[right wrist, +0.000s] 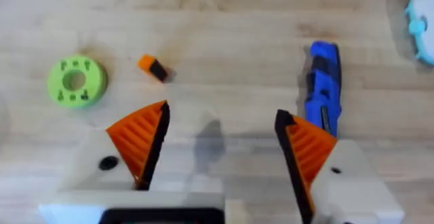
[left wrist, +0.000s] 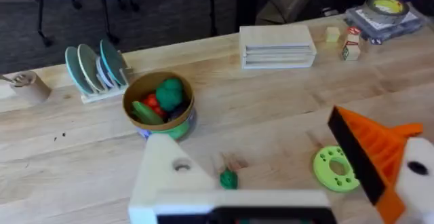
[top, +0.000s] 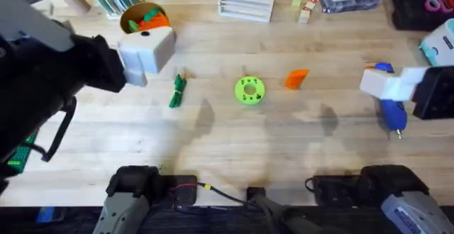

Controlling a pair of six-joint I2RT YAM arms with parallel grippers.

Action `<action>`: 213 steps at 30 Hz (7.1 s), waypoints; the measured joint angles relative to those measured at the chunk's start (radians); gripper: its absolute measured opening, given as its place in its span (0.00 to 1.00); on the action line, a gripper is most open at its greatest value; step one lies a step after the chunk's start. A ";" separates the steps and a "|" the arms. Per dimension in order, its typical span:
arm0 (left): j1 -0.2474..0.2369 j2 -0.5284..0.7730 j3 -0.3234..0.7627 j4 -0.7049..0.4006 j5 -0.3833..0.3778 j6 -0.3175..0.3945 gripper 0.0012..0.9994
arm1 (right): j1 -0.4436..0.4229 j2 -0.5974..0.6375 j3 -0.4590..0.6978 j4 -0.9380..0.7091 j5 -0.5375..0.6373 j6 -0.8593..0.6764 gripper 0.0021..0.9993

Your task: Pick up the gripper from the table and insert it into the empty holder that is missing its gripper. Then pick up a screw, insert it into the mounting hole, and use the screwdriver to tighten it. Finally, clean up the table by picking up the vegetable and placing it into the bucket.

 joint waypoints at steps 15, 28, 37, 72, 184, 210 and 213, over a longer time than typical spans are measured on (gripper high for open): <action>0.000 -0.025 0.000 -0.021 0.000 0.000 0.99 | 0.000 0.000 0.000 -0.213 0.000 0.000 0.99; -0.001 -0.026 0.000 -0.012 0.000 0.000 0.99 | 0.000 0.000 0.000 -0.213 0.000 0.000 0.99; -0.041 -0.094 -0.141 0.167 0.002 0.000 0.99 | 0.000 0.000 0.000 -0.213 0.000 0.000 0.99; -0.043 -0.563 -0.925 0.820 0.129 0.000 0.99 | 0.000 0.000 0.000 -0.213 0.000 0.000 0.99; -0.043 -0.562 -0.962 0.690 0.870 -0.001 0.99 | 0.000 0.000 0.000 -0.208 -0.016 0.000 0.99; -0.043 -0.562 -0.962 0.690 0.870 -0.001 0.99 | 0.000 0.087 0.001 0.035 -0.158 0.010 0.99; -0.043 -0.562 -0.962 0.690 0.870 -0.001 0.99 | 0.000 0.154 0.001 0.035 -0.171 0.040 1.00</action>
